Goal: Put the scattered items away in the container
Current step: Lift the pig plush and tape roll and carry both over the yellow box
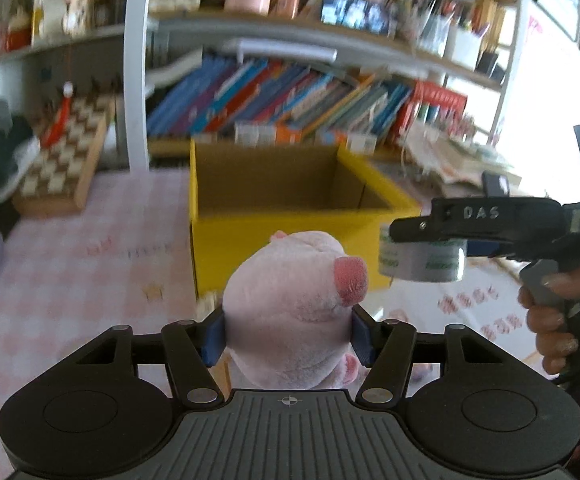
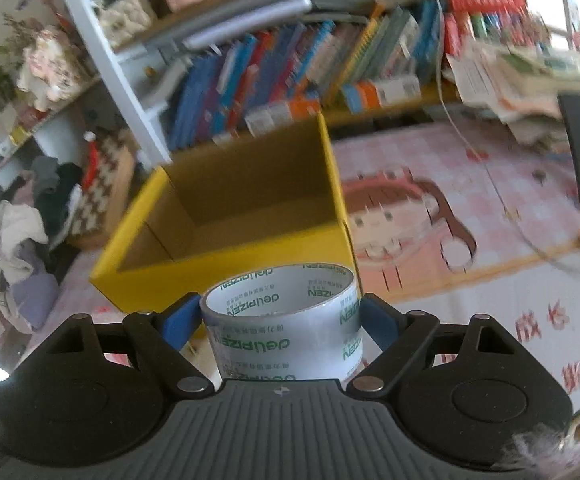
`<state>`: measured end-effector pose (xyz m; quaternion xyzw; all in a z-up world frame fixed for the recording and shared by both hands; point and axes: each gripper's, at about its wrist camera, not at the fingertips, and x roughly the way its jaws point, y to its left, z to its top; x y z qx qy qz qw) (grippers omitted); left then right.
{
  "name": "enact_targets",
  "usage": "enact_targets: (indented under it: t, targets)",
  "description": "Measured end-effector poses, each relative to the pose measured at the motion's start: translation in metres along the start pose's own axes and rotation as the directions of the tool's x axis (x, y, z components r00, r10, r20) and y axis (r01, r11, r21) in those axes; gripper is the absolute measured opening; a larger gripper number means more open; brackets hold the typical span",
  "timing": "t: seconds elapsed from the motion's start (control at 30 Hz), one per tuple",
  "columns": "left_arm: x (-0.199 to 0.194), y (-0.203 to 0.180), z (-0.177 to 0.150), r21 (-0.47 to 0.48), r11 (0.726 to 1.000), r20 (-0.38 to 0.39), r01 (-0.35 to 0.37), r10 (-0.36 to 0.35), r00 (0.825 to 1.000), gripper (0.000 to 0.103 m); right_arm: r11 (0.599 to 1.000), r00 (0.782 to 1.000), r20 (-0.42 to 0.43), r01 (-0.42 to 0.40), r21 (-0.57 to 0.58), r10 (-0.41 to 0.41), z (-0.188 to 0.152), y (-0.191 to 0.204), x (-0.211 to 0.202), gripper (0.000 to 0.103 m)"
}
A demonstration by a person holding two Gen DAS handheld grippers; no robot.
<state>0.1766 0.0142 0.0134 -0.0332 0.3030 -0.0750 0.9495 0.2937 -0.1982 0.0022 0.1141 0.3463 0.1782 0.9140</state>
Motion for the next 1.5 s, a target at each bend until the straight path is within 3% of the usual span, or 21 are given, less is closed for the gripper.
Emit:
enact_targets:
  t: [0.3, 0.47, 0.6, 0.8, 1.03, 1.5]
  targets:
    - [0.001, 0.022, 0.045, -0.041, 0.999, 0.123, -0.005, 0.010, 0.992, 0.060, 0.990, 0.989, 0.124, -0.069, -0.122, 0.084, 0.042, 0.021, -0.004, 0.085]
    - [0.024, 0.028, 0.071, 0.037, 0.999, 0.139, -0.039, 0.034, 0.990, 0.060, 0.972, 0.989, 0.114, -0.061, -0.227, 0.089, 0.067, 0.031, 0.018, 0.085]
    - [0.051, 0.028, 0.087, 0.128, 0.990, 0.109, -0.057, 0.043, 0.993, 0.060, 0.929, 0.995, 0.066, -0.046, -0.368, 0.076, 0.082, 0.040, 0.048, 0.085]
    - [0.107, 0.027, 0.105, 0.213, 0.975, 0.017, -0.066, 0.064, 0.998, 0.060, 0.812, 0.998, -0.059, -0.060, -0.580, 0.032, 0.094, 0.047, 0.105, 0.085]
    - [0.156, 0.021, 0.110, 0.297, 0.952, -0.066, -0.071, 0.094, 0.993, 0.060, 0.679, 0.974, -0.224, -0.140, -0.721, -0.037, 0.090, 0.047, 0.166, 0.085]
    - [0.218, 0.021, 0.115, 0.392, 0.916, -0.167, -0.087, 0.164, 0.972, 0.061, 0.626, 0.952, -0.290, -0.169, -0.761, -0.095, 0.101, 0.039, 0.218, 0.085]
